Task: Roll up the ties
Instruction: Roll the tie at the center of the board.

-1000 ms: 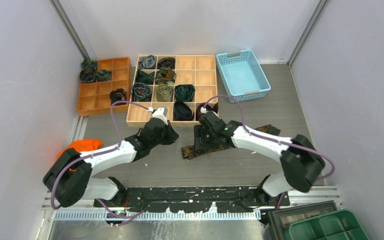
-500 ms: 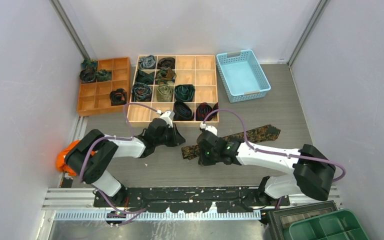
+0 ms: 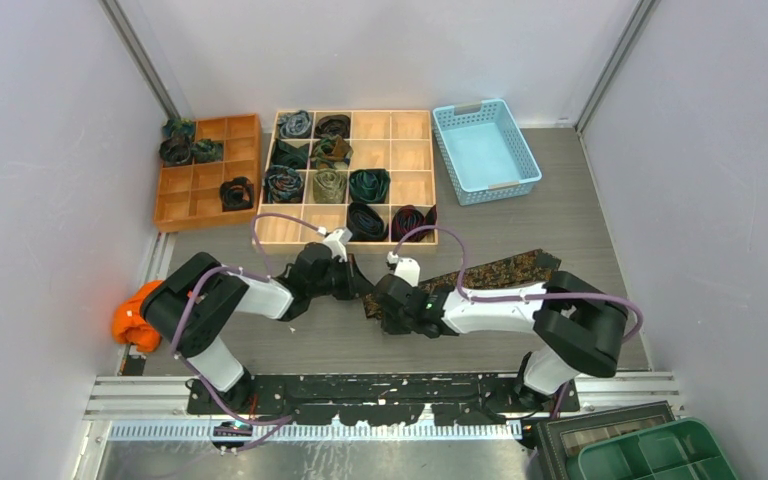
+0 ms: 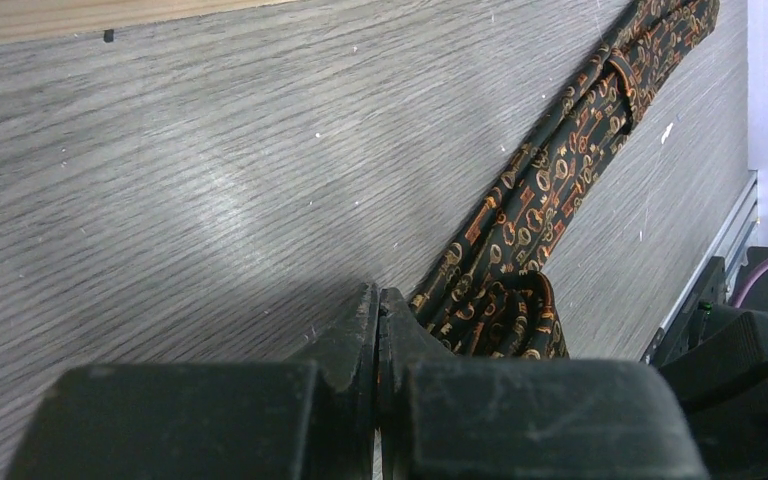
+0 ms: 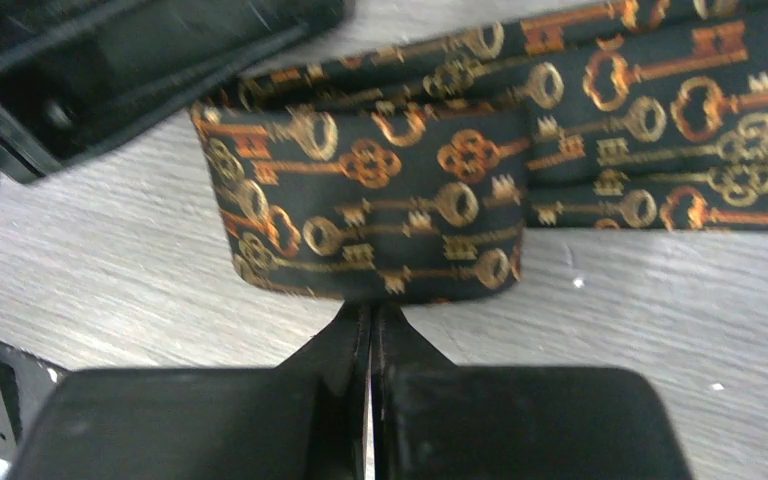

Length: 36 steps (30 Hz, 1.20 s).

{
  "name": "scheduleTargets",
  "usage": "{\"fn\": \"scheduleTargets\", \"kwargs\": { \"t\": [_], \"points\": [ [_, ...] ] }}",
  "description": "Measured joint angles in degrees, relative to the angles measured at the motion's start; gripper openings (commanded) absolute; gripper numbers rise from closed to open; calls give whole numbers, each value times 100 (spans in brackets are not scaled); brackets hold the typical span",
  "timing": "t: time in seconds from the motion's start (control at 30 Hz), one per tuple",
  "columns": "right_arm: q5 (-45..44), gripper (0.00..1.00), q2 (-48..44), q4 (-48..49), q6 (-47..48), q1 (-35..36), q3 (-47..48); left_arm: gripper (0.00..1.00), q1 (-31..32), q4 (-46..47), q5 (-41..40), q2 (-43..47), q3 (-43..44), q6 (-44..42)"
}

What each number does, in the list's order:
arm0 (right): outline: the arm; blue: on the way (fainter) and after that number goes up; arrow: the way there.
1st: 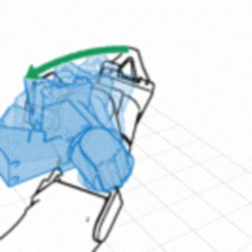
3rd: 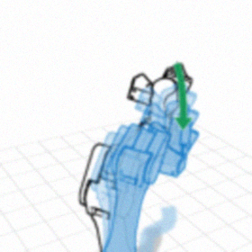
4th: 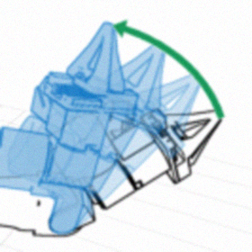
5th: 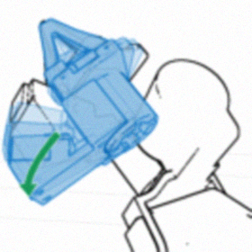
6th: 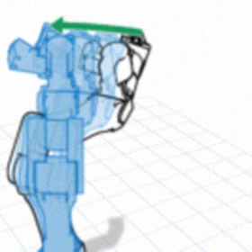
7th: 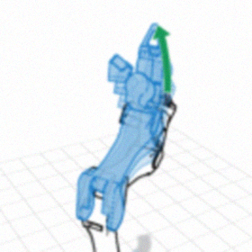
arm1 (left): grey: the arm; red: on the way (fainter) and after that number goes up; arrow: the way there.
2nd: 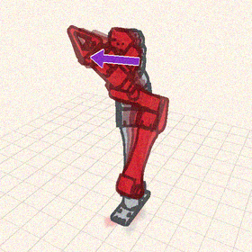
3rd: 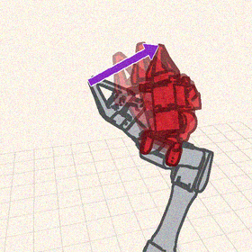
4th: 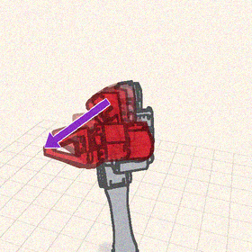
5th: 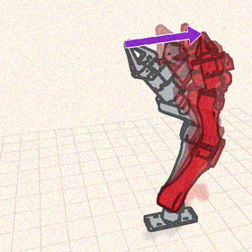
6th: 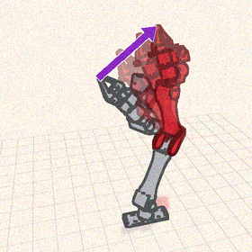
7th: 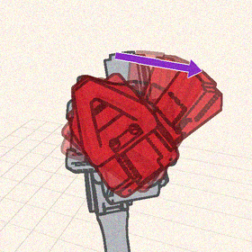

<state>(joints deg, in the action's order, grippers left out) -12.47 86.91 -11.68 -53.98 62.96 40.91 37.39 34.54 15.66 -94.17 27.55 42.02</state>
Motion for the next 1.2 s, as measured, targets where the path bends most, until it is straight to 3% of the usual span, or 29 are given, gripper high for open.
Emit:
{"fn": "scheduleTargets", "kwargs": {
  "t": [0.47, 0.6, 0.67, 0.8, 0.83, 0.9, 1.07, 1.2],
  "points": [
    [-551, 1, 570, 330, -155, 83, 442, 0, -2, 243, 20, 2, -162, 105],
    [-621, 7, 492, 39, -140, 219, 496, 0, -61, -162, -199, 173, -72, 85],
    [-767, 18, 348, -490, -118, 411, 566, 0, -118, -717, -516, 404, 66, 28],
    [-1158, 51, -44, -1609, 26, 863, 1049, 0, -179, -2107, -1504, 1349, 542, -160],
    [-1279, 63, -162, -1888, 101, 964, 1279, 0, -184, -2446, -1766, 1665, 671, -186],
    [-1445, 97, -297, -2201, 201, 1049, 1631, 0, -188, -3032, -2223, 2406, 870, -205],
    [-1749, 100, -302, -2662, 702, 1058, 2234, 0, -188, -4369, -3167, 4664, 1121, -223],
    [-1858, 100, 426, -2986, 1228, 1049, 2931, 0, -188, -5490, -3539, 6041, 1220, -256]
  ]
}}
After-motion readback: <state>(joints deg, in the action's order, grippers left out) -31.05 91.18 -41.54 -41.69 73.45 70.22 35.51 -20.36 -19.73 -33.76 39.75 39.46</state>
